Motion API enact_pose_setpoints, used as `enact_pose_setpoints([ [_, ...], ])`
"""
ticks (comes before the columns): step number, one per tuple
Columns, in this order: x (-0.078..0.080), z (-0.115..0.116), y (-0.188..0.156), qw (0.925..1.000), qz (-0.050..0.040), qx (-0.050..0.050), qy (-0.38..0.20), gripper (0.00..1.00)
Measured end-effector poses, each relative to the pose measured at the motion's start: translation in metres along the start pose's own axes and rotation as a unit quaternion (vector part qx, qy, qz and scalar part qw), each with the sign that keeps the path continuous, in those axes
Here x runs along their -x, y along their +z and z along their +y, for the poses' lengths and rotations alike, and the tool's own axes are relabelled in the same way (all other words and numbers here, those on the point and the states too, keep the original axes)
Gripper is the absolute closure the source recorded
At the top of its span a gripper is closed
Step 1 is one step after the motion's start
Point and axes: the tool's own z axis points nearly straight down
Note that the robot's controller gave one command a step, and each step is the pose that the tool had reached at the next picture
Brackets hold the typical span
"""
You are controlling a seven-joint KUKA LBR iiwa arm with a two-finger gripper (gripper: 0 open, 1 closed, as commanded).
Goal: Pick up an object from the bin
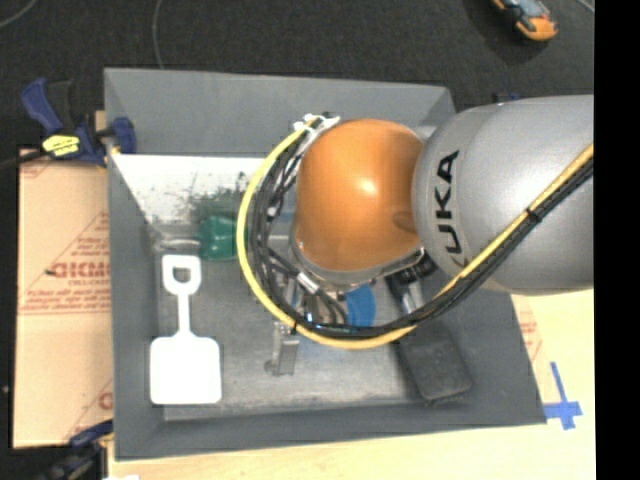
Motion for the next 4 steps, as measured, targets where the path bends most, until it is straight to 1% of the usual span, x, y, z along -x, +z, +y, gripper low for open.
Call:
enact_pose_setpoints([
  [1,0.002,-0.001,-0.003,1.0,-0.0036,0.001,0.003,0.0],
  [2,0.064,0.035,0.102,0.9378,-0.0073,-0.001,-0.347,0.0],
  [3,0.076,0.051,0.095,0.9799,-0.0059,0.001,-0.199,0.0],
  [4,0.093,0.057,0.114,0.9111,-0.0079,-0.001,-0.412,0.0],
])
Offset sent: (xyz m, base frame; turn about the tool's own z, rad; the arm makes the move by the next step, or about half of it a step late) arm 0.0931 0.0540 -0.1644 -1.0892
